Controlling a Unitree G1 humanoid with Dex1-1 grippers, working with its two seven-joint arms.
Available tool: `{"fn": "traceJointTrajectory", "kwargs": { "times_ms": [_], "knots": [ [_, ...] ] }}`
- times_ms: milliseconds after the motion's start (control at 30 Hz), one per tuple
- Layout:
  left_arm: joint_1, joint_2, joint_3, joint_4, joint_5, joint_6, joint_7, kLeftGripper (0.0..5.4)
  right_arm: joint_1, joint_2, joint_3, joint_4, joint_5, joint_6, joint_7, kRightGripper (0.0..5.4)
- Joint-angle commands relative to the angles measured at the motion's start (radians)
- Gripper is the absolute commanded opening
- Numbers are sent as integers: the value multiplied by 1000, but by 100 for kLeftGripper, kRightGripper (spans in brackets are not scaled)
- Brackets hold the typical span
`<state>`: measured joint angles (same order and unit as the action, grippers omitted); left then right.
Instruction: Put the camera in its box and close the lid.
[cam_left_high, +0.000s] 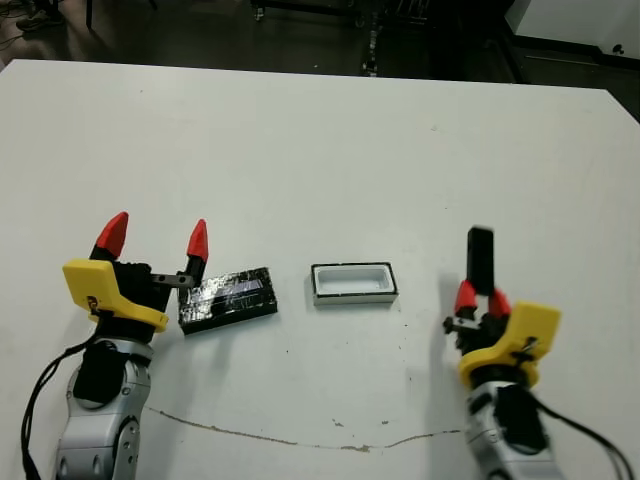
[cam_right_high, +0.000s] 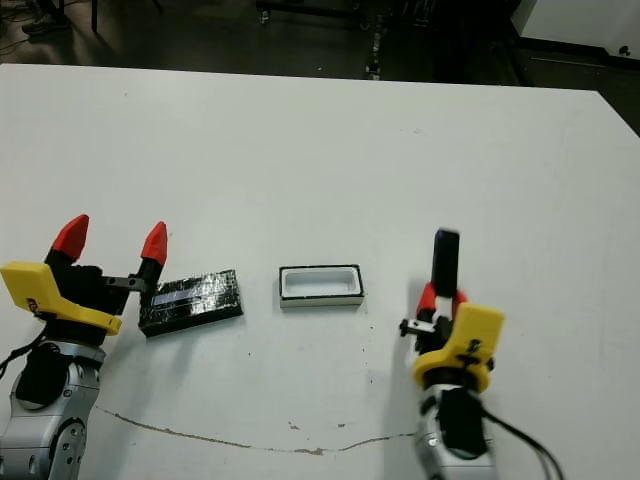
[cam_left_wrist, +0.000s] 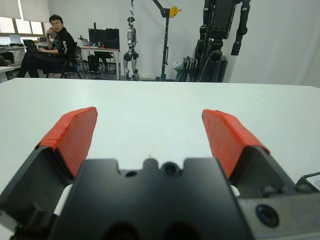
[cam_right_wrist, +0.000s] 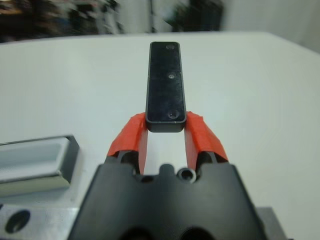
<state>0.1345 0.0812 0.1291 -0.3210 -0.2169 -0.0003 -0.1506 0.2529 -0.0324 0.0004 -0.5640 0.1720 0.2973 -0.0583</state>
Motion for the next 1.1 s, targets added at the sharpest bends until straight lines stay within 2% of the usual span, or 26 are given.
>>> {"fn": "traceJointTrajectory", "kwargs": {
  "times_ms": [33, 67, 200, 267, 433, 567, 733, 900, 1033, 1100],
  "knots": [
    [10, 3, -4, 4, 3, 2, -1, 540, -71, -101, -94, -33, 109, 49, 122, 164],
    [10, 3, -4, 4, 3, 2, -1, 540, -71, -101, -94, -33, 109, 49, 122, 164],
    [11, 2, -7, -3, 5, 10, 4, 540, -232, -274, -224, -12, 316, 203, 283, 164],
    [10, -1, -6, -1, -5, 8, 0, 540, -304, -342, -257, 24, 381, 269, 338, 164],
    [8, -1, -8, 6, -4, 1, -2, 540, -481, -504, -249, 155, 465, 412, 480, 164],
    [8, -2, -11, 0, -2, 7, 3, 540, -587, -600, -188, 263, 474, 476, 619, 164],
    [8, 3, -13, 2, -4, 1, -4, 540, -686, -658, -95, 382, 454, 490, 783, 164],
    [5, 2, -13, 6, 2, -6, -1, 540, -760, -690, 10, 476, 388, 429, 952, 164],
    [5, 2, -12, 3, 2, -1, 3, 540, -814, -694, 69, 529, 352, 443, 1035, 164],
    [5, 2, -11, 2, -2, 0, 2, 540, -834, -696, 95, 551, 327, 428, 1074, 164]
  ]
}}
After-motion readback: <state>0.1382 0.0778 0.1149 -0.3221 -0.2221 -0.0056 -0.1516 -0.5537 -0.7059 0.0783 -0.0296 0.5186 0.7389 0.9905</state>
